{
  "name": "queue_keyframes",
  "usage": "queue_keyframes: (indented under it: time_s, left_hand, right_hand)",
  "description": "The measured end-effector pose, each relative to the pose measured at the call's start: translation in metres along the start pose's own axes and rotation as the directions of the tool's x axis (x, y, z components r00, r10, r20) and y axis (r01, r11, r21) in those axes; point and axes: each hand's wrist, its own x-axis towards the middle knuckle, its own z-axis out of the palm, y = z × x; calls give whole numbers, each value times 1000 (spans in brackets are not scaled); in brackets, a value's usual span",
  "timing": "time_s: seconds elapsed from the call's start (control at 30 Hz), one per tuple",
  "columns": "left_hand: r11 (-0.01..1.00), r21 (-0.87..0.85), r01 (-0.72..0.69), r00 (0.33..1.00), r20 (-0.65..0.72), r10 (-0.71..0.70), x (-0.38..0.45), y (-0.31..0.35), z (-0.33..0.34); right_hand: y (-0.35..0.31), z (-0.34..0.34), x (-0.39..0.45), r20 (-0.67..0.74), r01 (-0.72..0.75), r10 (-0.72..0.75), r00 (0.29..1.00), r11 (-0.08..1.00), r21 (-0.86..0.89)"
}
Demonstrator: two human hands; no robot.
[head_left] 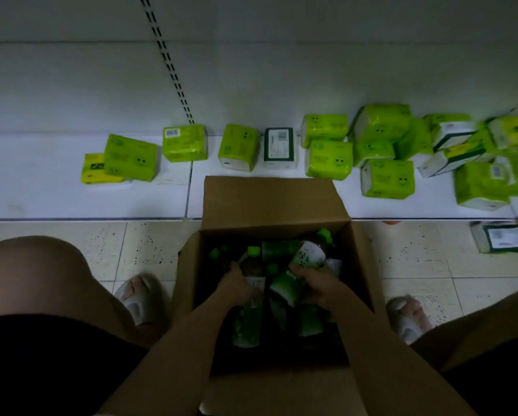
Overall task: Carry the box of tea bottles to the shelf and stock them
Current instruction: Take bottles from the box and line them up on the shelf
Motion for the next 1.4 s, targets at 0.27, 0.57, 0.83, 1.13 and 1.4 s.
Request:
queue_keyframes:
  time_s: [0.27,0.57,0.83,1.13,1.4]
  left_hand:
    - [966,-83,-244,935,-285,212,-63,15,-38]
    - [675,-231,-700,686,-481,546,-147,60,-72]
    - [430,-93,-898,424,-445,789,-270,120,-158]
    - [284,51,-958,221,-503,836,-402,192,-249]
    - [247,-8,-969,201,-606,770,-413,238,-292]
  right_hand:
    - [4,-11,-71,29,285,-285,958,941,-181]
    - [-29,22,-173,106,683,-692,714,722,107]
    - [-98,61,-296,205,879,-885,418,451,154]
    - [-191,101,-407,236,992,-964,121,113,-49]
    - [-244,130,-432,209,998,-976,62,54,-42]
